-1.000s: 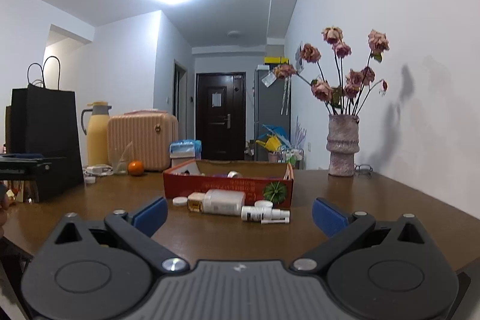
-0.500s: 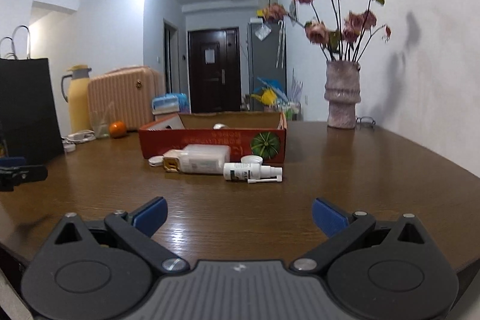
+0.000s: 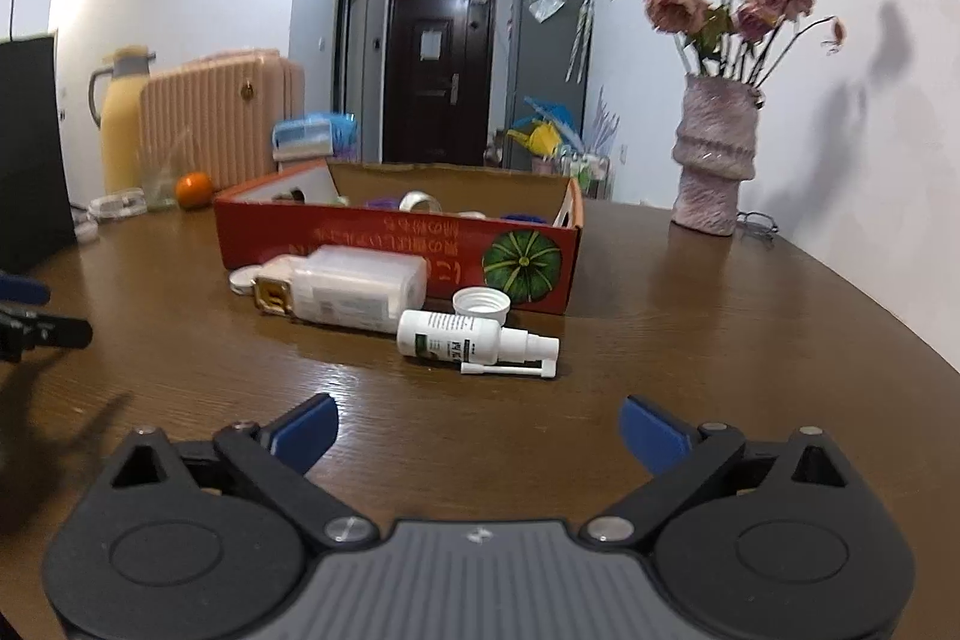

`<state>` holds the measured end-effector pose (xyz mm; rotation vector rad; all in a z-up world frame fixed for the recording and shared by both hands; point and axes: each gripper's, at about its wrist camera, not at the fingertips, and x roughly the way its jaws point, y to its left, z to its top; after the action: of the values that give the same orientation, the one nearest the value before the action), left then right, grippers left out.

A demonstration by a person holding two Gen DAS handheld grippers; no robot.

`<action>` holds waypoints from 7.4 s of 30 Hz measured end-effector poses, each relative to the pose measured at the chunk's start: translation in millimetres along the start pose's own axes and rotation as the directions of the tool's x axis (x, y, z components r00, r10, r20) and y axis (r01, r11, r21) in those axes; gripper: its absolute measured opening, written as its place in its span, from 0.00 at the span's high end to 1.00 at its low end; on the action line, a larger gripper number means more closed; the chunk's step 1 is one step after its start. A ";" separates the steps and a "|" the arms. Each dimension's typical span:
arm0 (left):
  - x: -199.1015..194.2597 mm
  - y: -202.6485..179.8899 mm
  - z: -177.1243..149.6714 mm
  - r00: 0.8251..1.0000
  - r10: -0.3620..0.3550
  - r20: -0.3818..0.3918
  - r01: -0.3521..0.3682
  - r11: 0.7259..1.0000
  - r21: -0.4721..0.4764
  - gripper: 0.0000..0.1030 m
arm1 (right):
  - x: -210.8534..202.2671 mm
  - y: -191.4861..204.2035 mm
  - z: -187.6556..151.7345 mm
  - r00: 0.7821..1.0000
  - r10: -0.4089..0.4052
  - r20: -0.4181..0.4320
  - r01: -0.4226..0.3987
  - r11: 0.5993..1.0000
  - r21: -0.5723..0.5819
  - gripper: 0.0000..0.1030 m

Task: Organize rigid objects
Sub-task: 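Withdraw both tools from the box toward the remaining table items, then grasp the white round cap with the left tool while the right tool grasps the white spray bottle, then carry the white cap with the left tool while the right tool carries the spray bottle to the box, then open the left tool to drop the cap while the right tool lowers the spray bottle into the box, then release the spray bottle with the right tool and withdraw both tools from the box, then move the left tool to the cream plug adapter while the right tool approaches the white bottle cap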

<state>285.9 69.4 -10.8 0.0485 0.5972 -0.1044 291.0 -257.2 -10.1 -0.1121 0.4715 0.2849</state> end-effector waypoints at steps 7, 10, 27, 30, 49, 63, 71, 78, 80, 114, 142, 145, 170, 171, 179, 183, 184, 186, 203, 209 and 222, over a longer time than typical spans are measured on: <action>55.5 7.1 36.6 0.994 -0.056 -0.092 0.056 0.998 -0.001 0.00 | 54.4 0.7 28.9 0.998 0.023 -0.059 -0.030 0.994 -0.105 0.08; 75.5 7.8 50.3 0.994 -0.073 -0.080 0.075 0.997 0.021 0.01 | 77.8 -0.5 38.1 0.995 0.045 -0.086 -0.056 0.989 -0.139 0.09; 139.3 -3.4 81.0 0.982 -0.118 -0.146 0.125 0.991 0.039 0.56 | 122.1 -20.7 48.2 0.964 0.130 -0.233 -0.151 0.986 -0.071 0.58; 138.6 -5.1 79.9 0.984 -0.112 -0.140 0.120 0.991 0.052 0.61 | 116.1 -20.0 48.2 0.960 0.159 -0.233 -0.175 0.983 -0.051 0.58; 1.0 -22.3 24.0 0.995 -0.102 0.022 0.102 0.994 -0.026 0.61 | 58.9 -12.3 26.9 0.977 0.130 -0.172 -0.104 0.983 0.153 0.66; -140.4 -40.3 -24.8 0.978 -0.032 0.205 0.050 0.995 -0.084 0.61 | -88.7 29.2 -0.7 0.996 0.070 0.056 -0.078 0.983 0.168 0.66; -178.6 -49.6 -39.8 0.962 -0.049 0.270 0.069 0.995 -0.066 0.61 | -139.0 46.1 -11.4 0.992 0.059 0.114 -0.075 0.987 0.144 0.66; -173.0 -49.7 -32.5 0.958 -0.077 0.276 0.094 0.994 -0.051 0.61 | -145.8 48.0 -14.2 0.991 0.051 0.125 -0.069 0.987 0.146 0.66; -163.8 -47.4 -24.8 0.959 -0.086 0.270 0.102 0.994 -0.044 0.61 | -141.9 46.4 -9.5 0.991 0.049 0.126 -0.066 0.989 0.134 0.66; 248.5 -9.7 200.2 0.962 -0.103 -0.251 0.090 0.994 -0.063 0.61 | 274.8 -6.1 184.5 0.898 -0.151 -0.414 0.056 0.971 -0.232 0.66; 72.0 5.2 226.0 0.999 0.015 -0.041 -0.016 1.000 -0.017 0.18 | 153.2 -6.8 245.7 0.949 -0.161 -0.272 0.100 0.969 -0.226 0.40; 38.0 1.7 217.4 0.997 0.054 0.051 -0.053 0.998 -0.014 0.05 | 122.0 -4.0 247.9 0.967 -0.127 -0.223 0.080 0.975 -0.208 0.34; -76.6 -19.4 48.6 0.887 0.115 0.448 -0.089 0.993 -0.079 0.00 | -33.3 2.9 86.0 0.954 -0.009 0.301 -0.028 0.993 0.116 0.12; -79.9 -19.9 43.3 0.889 0.119 0.443 -0.094 0.992 -0.079 0.00 | -36.8 5.0 80.3 0.955 -0.012 0.296 -0.027 0.991 0.127 0.12; -128.6 -34.1 0.1 0.906 0.032 0.422 -0.009 0.998 -0.056 0.00 | -81.8 20.1 30.2 0.938 0.005 0.347 -0.050 0.991 0.121 0.00; -152.8 -41.7 -32.6 0.906 -0.013 0.424 0.021 1.000 -0.015 0.00 | -99.6 21.5 7.9 0.949 -0.039 0.313 -0.030 0.977 0.211 0.00; -157.9 -43.7 -41.1 0.908 -0.013 0.418 0.017 1.000 -0.007 0.00 | -106.1 24.2 1.0 0.949 -0.075 0.307 0.007 0.976 0.216 0.00; -167.7 -48.9 -58.3 0.913 -0.009 0.408 0.009 1.000 0.002 0.00 | -120.4 29.6 -14.7 0.934 -0.121 0.336 0.060 0.981 0.187 0.00; -102.6 -55.7 -54.9 0.977 0.044 0.208 -0.042 0.999 -0.015 0.00 | -109.6 17.5 -55.7 0.963 -0.117 0.243 0.093 0.990 0.109 0.06; -52.0 -56.6 -10.8 0.989 0.028 0.147 -0.028 1.000 0.001 0.00 | -69.1 -10.7 -22.2 0.985 -0.064 0.160 0.046 0.992 0.116 0.14; 90.3 -64.8 70.2 0.999 0.002 0.041 -0.005 0.998 0.069 0.00 | 81.6 -38.2 58.4 0.998 -0.011 -0.064 0.008 0.999 -0.045 0.16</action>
<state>392.2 -7.9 -4.7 0.1143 0.5529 -0.1225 397.1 -263.7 5.4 -0.1675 0.5282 0.2833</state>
